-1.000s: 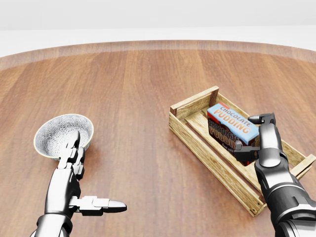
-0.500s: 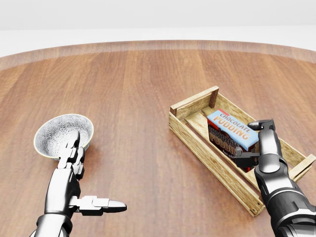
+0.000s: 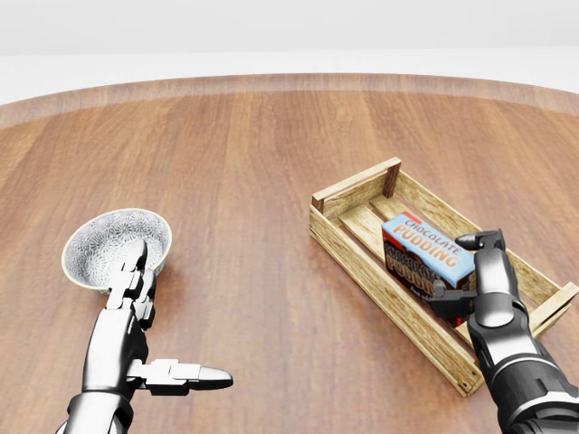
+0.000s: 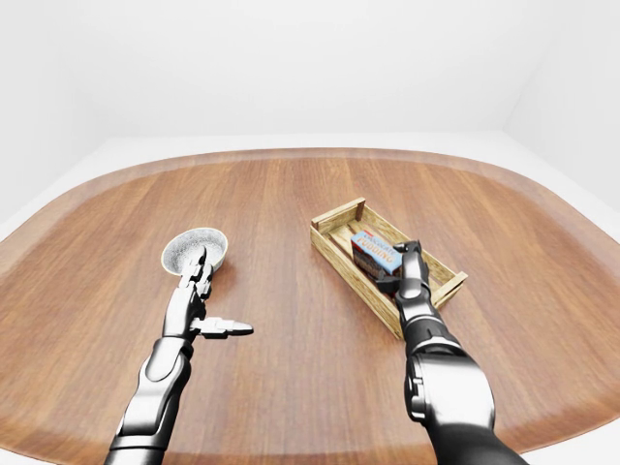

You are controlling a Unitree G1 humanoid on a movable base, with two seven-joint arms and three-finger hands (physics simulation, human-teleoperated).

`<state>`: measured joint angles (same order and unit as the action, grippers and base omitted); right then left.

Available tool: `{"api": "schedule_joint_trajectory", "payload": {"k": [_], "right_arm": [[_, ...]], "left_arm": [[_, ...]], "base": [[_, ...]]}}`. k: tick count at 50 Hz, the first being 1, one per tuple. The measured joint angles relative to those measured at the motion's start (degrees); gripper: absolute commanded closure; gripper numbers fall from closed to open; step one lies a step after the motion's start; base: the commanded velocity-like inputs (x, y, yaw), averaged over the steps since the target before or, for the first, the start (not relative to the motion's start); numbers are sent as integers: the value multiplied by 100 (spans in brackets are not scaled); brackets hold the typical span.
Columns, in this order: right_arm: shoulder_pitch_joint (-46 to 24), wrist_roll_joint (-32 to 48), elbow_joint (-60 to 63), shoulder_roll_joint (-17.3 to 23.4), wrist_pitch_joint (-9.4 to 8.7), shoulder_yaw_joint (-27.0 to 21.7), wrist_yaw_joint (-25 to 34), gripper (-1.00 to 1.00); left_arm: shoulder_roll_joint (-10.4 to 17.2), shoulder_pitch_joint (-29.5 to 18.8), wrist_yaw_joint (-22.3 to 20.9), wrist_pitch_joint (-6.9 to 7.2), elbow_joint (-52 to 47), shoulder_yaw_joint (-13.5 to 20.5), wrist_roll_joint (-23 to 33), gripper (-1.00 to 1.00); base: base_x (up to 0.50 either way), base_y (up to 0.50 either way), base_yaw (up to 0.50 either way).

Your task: Pick up the chocolate pudding and put it in the tray.

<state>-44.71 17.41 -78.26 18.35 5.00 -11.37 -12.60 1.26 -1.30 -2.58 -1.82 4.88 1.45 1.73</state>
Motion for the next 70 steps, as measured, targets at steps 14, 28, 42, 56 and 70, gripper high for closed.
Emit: {"api": "schedule_joint_trajectory", "payload": {"k": [14,28,42,56,70], "right_arm": [[49,13,-5,11,0,-13,-10,100],[59,6,6,19,0,-36,-48,-100],[56,2,14,67,0,-69,-333,-100],[9,4,34,247,0,-102,-1144,-100],[-42,241,58,477,0,-8,-1740,-100]], "left_arm": [[2,-9,2,29,-10,8,-9,-100],[5,-15,2,52,-25,13,-14,-100],[3,-18,4,32,-4,10,-9,-100],[3,-17,1,-7,30,6,0,-100],[2,-13,3,0,24,7,0,-100]], "base": [[0,0,0],[0,0,0],[0,0,0],[0,0,0],[0,0,0]]}}
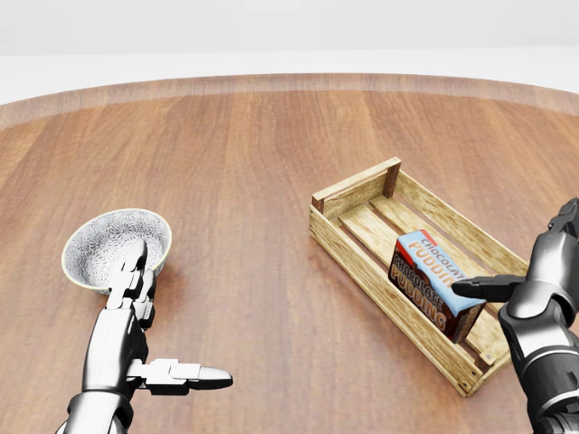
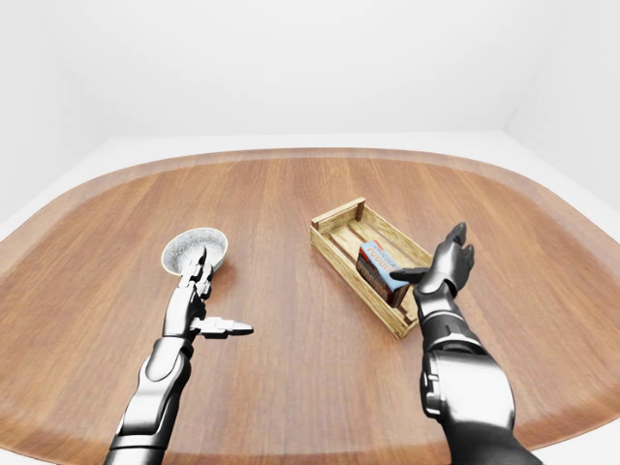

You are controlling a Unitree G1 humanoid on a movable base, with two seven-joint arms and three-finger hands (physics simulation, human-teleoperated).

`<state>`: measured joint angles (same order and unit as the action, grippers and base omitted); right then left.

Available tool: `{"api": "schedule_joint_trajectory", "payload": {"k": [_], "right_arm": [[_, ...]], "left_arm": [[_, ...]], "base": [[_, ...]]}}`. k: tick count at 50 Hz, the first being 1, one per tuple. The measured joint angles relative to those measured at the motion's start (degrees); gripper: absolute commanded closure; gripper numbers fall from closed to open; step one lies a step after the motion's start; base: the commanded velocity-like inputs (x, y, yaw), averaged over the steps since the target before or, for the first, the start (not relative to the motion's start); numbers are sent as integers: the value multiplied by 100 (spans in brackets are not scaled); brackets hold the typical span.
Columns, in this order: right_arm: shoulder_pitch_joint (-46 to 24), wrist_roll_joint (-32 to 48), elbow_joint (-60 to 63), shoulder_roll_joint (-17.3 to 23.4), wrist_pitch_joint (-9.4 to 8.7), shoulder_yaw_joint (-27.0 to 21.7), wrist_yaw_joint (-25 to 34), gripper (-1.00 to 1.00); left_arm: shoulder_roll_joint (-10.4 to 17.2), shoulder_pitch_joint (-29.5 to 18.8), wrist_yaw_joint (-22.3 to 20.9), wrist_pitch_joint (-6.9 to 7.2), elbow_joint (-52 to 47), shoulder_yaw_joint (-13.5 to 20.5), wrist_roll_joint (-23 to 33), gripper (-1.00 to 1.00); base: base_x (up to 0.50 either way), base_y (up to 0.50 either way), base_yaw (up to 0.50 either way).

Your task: Pick up the chocolate pudding and put it in the tray.

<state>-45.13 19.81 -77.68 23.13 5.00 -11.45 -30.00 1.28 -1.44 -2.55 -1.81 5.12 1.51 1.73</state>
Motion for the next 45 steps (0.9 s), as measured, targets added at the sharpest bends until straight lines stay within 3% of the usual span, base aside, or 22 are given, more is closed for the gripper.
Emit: {"api": "schedule_joint_trajectory", "payload": {"k": [17,45], "right_arm": [[-411,874,129,338,0,318,0,-100],[-1146,548,540,926,0,215,0,-100]], "left_arm": [[1,-13,11,0,30,8,-12,-100],[-2,-27,17,1,61,-4,-4,-100]], "base": [[0,0,0],[0,0,0]]}}
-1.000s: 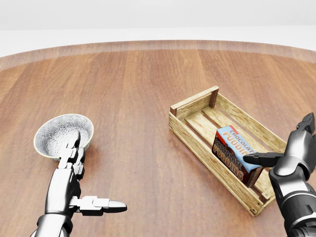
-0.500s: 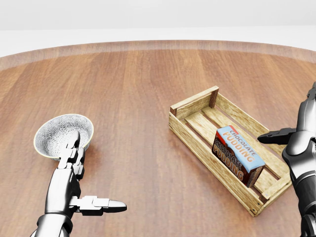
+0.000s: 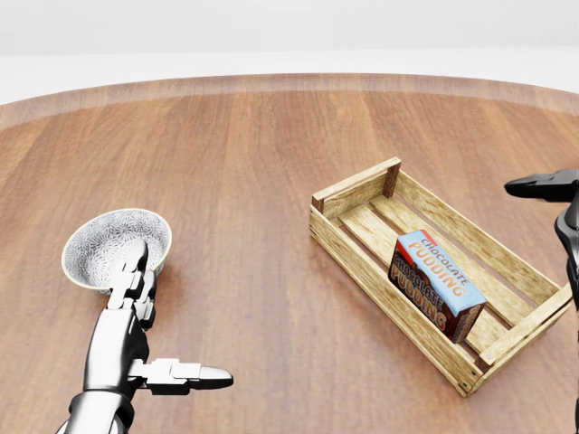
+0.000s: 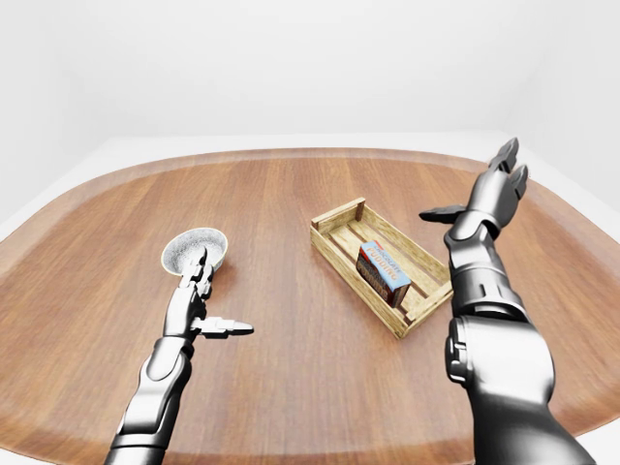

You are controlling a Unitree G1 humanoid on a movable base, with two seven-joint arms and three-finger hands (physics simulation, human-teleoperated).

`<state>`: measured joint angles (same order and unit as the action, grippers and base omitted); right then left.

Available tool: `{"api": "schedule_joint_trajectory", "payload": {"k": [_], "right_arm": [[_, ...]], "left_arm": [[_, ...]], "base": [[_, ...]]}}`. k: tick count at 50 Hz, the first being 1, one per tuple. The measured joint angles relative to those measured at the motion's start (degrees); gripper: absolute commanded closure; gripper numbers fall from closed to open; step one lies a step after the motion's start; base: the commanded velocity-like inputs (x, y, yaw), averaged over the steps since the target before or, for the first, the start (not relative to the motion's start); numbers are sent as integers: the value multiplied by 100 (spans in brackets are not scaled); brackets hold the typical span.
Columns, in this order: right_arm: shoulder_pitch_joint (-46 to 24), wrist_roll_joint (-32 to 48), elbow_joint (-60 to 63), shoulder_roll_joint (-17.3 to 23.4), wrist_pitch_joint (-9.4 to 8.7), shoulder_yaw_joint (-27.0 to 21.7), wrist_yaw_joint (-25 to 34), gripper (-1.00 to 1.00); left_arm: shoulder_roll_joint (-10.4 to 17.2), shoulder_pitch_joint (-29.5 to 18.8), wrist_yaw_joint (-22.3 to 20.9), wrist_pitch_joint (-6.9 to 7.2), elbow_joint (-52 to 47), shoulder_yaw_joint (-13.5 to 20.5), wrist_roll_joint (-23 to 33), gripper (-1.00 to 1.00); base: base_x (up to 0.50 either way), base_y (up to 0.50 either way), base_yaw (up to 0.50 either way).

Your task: Pick up the chocolate pudding and put it in the tray.

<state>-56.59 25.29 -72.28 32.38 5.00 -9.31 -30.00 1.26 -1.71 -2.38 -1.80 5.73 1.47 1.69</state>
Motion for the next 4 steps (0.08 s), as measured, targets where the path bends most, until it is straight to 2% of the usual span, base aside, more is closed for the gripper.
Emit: {"api": "schedule_joint_trajectory", "payload": {"k": [4], "right_arm": [[-105,-91,83,62,0,-21,0,-100]], "left_arm": [[0,0,0,0,4,-2,1,-100]], "base": [[0,0,0]]}}
